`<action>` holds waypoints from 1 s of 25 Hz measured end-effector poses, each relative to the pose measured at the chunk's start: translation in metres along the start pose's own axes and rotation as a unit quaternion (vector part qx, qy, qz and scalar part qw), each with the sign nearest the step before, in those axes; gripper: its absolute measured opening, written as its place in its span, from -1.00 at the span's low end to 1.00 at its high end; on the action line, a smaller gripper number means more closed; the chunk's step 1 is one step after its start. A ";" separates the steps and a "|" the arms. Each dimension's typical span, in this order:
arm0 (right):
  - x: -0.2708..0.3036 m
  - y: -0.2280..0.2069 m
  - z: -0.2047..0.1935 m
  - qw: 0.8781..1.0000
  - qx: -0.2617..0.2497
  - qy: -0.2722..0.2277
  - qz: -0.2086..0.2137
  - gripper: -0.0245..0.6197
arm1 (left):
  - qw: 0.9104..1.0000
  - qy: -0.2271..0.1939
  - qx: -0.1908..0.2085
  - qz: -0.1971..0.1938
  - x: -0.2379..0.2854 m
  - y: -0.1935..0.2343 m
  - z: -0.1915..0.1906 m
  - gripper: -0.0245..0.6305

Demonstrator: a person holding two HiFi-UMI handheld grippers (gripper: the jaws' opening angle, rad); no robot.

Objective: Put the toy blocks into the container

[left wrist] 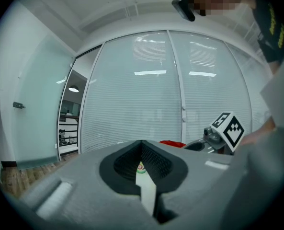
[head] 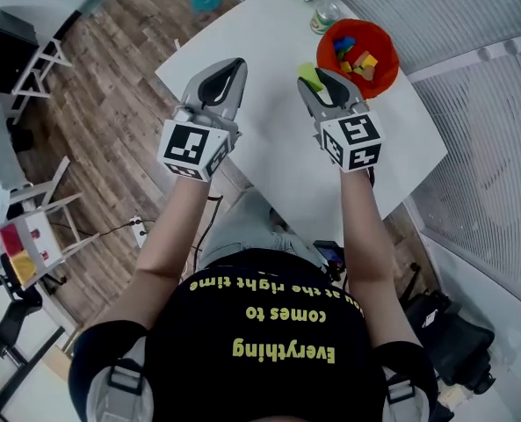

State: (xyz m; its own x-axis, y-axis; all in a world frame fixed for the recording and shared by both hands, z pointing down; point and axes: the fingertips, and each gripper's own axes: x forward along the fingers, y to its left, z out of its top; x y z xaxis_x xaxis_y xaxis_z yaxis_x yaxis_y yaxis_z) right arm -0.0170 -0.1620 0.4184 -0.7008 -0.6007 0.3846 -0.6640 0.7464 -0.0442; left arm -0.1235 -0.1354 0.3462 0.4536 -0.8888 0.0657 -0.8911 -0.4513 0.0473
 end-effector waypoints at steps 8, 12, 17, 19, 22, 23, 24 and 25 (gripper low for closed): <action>-0.046 -0.037 0.028 0.998 -0.004 -0.035 -0.057 -0.46 | 0.999 -0.012 0.008 -0.041 0.021 -0.030 0.018 -0.93; -0.067 -0.059 0.036 0.995 0.001 -0.045 -0.089 -0.46 | 0.998 -0.016 0.011 -0.058 0.030 -0.041 0.023 -0.93; -0.089 -0.074 0.042 0.992 0.004 -0.055 -0.117 -0.46 | 0.997 -0.019 0.011 -0.075 0.046 -0.051 0.027 -0.93; -0.097 -0.080 0.043 0.990 0.007 -0.058 -0.128 -0.46 | 0.996 -0.020 0.010 -0.084 0.053 -0.056 0.027 -0.93; -0.107 -0.090 0.043 0.988 0.011 -0.060 -0.145 -0.46 | 0.995 -0.019 0.006 -0.101 0.063 -0.066 0.027 -0.93; -0.110 -0.094 0.043 0.987 0.012 -0.061 -0.150 -0.46 | 0.994 -0.019 0.005 -0.106 0.066 -0.069 0.027 -0.93; -0.113 -0.097 0.043 0.986 0.013 -0.061 -0.155 -0.46 | 0.994 -0.019 0.004 -0.110 0.069 -0.073 0.027 -0.93; -0.116 -0.101 0.044 0.985 0.013 -0.062 -0.159 -0.46 | 0.993 -0.019 0.002 -0.115 0.072 -0.077 0.026 -0.93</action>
State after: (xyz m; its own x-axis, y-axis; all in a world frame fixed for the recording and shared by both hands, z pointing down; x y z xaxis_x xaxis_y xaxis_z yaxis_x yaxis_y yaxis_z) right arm 0.1197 -0.1803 0.3381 -0.4816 -0.8346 0.2674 -0.8607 0.5080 0.0355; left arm -0.0227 -0.1672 0.3214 0.6443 -0.7646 0.0169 -0.7643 -0.6428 0.0520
